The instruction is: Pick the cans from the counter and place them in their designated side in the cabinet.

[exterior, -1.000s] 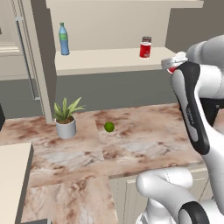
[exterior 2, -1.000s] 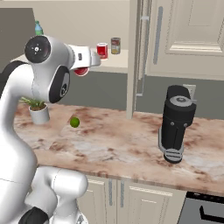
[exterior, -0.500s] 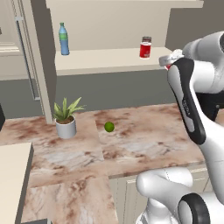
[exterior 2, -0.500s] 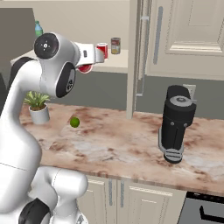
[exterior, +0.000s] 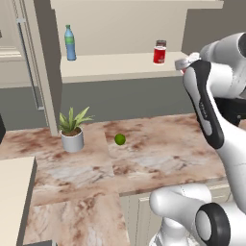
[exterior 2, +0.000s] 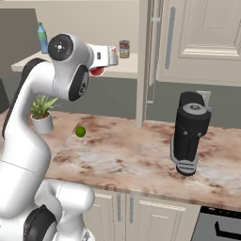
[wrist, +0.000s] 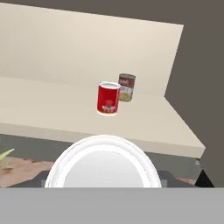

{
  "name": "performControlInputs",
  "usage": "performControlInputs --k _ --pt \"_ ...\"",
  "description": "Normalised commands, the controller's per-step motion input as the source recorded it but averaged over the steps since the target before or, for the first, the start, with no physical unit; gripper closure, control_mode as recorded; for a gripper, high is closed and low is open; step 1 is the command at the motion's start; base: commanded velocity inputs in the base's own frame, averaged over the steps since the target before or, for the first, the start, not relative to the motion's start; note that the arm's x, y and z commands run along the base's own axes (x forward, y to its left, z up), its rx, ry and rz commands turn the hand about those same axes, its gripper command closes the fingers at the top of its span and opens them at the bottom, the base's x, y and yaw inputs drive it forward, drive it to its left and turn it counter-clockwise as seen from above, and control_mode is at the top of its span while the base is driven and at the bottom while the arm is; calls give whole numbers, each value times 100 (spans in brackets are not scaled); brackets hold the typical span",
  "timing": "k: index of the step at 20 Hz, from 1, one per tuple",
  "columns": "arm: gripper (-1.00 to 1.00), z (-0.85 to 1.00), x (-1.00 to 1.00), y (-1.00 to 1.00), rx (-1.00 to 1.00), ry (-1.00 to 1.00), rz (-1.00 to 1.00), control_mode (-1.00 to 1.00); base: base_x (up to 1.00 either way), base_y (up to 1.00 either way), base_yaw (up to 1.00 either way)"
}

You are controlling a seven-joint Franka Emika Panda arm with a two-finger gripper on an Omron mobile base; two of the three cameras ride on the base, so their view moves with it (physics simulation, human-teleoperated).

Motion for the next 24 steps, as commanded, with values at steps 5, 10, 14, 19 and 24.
performControlInputs --k 5,10,14,19,24 --pt "100 0 26 -5 0 0 0 -100 0 0 0" --pt "100 0 25 -8 0 0 0 -100 0 0 0" --pt "100 0 25 -9 0 0 0 -100 0 0 0" --pt "100 0 24 -10 -1 0 0 -100 0 0 0" --pt "100 0 16 -6 -3 0 0 -100 0 0 0"
